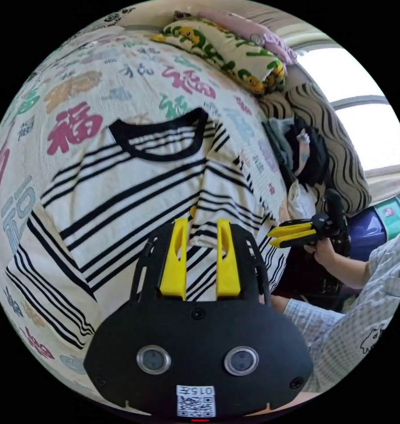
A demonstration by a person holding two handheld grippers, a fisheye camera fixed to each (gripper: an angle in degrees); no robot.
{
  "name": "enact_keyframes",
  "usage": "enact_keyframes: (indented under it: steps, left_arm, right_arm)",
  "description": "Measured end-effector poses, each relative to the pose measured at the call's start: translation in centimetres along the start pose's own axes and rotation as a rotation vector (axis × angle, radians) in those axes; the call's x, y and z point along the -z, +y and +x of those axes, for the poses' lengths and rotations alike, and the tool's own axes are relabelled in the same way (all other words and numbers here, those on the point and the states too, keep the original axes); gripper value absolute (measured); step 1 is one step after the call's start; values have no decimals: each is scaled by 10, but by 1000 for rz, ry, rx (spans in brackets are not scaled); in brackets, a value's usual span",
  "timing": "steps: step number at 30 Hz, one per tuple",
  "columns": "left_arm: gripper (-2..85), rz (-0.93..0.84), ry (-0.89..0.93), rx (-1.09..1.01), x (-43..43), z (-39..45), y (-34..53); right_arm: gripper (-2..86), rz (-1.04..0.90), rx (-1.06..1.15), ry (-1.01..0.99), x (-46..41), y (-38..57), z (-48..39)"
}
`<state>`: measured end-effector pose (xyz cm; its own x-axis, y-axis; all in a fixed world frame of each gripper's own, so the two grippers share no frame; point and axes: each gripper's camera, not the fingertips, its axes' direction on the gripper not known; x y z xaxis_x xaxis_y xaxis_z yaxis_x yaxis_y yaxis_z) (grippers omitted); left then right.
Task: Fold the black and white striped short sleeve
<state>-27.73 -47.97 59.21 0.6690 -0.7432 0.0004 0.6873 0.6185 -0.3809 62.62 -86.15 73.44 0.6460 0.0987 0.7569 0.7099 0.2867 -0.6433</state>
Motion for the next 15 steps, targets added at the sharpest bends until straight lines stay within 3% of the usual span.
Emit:
enact_keyframes:
  steps: [2,4,9,12,15]
  left_arm:
    - [108,64,16,7,7,-2,-10]
    - [113,101,32,-4,-1,-3,-34]
    - [107,64,4,-37,-64,-3,-91]
    - [50,55,100,17,-104,-18,-110]
    - [5,57,71,25,-122,-24,-119]
  right_arm:
    - [82,108,-119,-62,23,9,16]
    - [82,155,-159,-2,33,8,21]
    - [75,121,-130,115,28,-17,14]
    - [37,24,-70,151,14,-29,1]
    - [10,51,-59,144,21,-26,-7]
